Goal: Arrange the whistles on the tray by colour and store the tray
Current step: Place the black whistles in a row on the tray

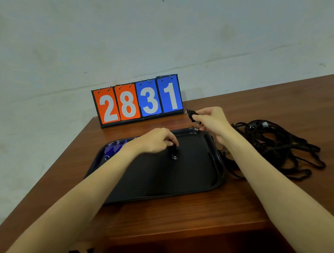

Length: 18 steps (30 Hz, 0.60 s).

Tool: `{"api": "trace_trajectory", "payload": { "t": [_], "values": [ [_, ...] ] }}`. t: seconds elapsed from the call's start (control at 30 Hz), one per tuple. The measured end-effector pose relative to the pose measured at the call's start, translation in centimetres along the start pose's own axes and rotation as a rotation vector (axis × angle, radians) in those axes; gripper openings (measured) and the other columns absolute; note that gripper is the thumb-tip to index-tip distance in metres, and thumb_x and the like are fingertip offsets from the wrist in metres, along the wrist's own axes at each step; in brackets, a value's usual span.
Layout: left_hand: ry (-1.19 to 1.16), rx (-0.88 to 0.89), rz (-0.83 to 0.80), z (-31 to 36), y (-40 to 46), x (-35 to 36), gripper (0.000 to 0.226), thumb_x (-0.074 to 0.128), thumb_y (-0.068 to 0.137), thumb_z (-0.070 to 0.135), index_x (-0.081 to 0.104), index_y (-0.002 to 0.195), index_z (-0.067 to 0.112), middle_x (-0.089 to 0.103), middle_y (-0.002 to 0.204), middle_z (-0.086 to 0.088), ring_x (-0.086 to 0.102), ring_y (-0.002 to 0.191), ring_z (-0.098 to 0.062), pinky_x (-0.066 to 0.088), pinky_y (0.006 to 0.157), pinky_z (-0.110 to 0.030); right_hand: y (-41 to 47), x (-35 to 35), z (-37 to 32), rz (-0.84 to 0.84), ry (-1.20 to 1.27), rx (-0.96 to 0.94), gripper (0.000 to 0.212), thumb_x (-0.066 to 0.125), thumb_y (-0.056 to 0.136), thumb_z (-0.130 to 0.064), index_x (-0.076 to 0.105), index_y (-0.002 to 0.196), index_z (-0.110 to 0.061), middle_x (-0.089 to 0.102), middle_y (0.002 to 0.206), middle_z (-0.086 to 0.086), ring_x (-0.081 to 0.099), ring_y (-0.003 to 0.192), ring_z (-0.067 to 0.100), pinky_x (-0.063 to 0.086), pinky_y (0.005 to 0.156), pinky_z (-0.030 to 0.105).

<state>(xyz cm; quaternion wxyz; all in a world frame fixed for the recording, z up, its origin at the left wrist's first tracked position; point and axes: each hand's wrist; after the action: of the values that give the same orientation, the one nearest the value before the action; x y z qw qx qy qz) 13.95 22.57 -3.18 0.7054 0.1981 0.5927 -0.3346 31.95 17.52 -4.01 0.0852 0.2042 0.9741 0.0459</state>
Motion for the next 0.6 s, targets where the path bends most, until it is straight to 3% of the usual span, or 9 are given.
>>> {"api": "trace_trajectory", "payload": {
  "t": [0.27,0.6],
  "values": [
    [0.207,0.027,0.368,0.3,-2.5,1.3,0.03,0.048,0.098,0.016,0.061,0.125,0.019,0.059,0.129,0.002,0.05,0.118,-0.014,0.042,0.1,-0.029,0.3,-0.7,0.2,0.008,0.027,0.062,0.035,0.058,0.092,-0.009,0.057,0.127,-0.003,0.06,0.083,-0.003,0.058,0.075,0.008,0.048,0.061,0.018],
    [0.296,0.066,0.173,1.0,-4.1,2.3,0.048,0.037,0.1,0.026,0.034,0.147,0.02,0.035,0.152,0.003,0.031,0.136,-0.013,0.026,0.112,-0.035,0.2,-0.6,0.3,0.004,0.02,0.051,0.036,0.058,0.092,-0.01,0.056,0.127,-0.004,0.061,0.086,-0.001,0.057,0.075,0.008,0.046,0.061,0.018]
  ]
}}
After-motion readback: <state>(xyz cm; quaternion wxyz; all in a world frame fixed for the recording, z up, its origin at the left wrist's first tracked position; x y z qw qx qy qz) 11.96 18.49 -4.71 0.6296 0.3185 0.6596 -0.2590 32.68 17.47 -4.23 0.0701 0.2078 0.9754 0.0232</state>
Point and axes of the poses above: each hand's wrist, its own y-axis towards the middle knuckle, its own x-axis out of the palm, z = x × y
